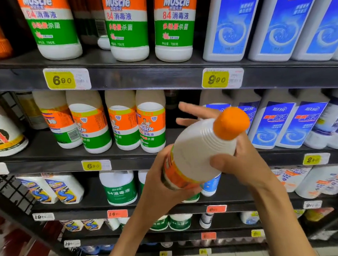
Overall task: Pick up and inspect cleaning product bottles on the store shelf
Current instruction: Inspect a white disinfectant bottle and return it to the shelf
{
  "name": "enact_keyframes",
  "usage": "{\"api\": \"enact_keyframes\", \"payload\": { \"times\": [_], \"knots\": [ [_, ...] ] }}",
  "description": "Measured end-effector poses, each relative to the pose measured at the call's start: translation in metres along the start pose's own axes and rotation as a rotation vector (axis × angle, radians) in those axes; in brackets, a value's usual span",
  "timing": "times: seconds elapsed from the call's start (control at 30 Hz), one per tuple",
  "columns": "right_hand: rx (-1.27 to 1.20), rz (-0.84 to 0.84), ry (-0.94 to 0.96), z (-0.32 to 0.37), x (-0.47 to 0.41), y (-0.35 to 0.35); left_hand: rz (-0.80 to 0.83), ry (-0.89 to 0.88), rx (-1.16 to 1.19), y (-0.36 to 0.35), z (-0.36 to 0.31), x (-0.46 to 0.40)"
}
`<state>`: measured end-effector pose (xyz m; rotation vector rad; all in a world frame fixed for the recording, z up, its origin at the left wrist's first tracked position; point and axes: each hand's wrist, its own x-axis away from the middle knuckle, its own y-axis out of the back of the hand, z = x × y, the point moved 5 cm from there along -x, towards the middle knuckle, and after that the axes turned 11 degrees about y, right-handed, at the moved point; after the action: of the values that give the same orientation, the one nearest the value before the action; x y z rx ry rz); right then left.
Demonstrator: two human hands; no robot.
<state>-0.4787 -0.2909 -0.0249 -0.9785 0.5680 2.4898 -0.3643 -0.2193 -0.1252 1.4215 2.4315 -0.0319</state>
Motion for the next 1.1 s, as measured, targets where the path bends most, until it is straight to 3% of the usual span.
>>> {"api": "enact_keyframes", "payload": {
  "times": [0.2,0.37,0.43,0.53,0.63,0.73,0.93,1.0,1.1],
  "knots": [
    [-0.211,-0.089,-0.216,-0.028,-0.006,0.002,0.292,0.23,0.148,-0.012,0.013,0.014],
    [-0.479,-0.067,-0.283,-0.046,-0.001,-0.014,0.405,0.324,0.243,-0.025,0.029,0.027],
    [-0.45,-0.155,-0.313,-0.05,0.001,-0.013,0.391,0.322,0.299,-0.026,0.034,0.029],
    [-0.316,-0.393,-0.37,-0.05,0.004,-0.004,0.223,0.328,0.375,-0.02,0.036,0.024],
    [-0.119,-0.508,-0.378,-0.046,0.004,-0.004,0.096,0.411,0.362,-0.023,0.037,0.02],
    [-0.152,-0.496,-0.401,-0.047,0.005,-0.003,0.141,0.455,0.423,-0.023,0.037,0.02],
    [-0.841,-0.374,-0.434,-0.059,0.005,-0.01,0.328,0.612,0.69,-0.037,0.036,0.028],
    [-0.809,-0.314,-0.392,-0.061,0.003,-0.011,0.32,0.626,0.659,-0.043,0.042,0.03],
    [-0.57,-0.37,-0.41,-0.062,0.007,-0.004,0.174,0.601,0.517,-0.034,0.044,0.027]
  ]
}}
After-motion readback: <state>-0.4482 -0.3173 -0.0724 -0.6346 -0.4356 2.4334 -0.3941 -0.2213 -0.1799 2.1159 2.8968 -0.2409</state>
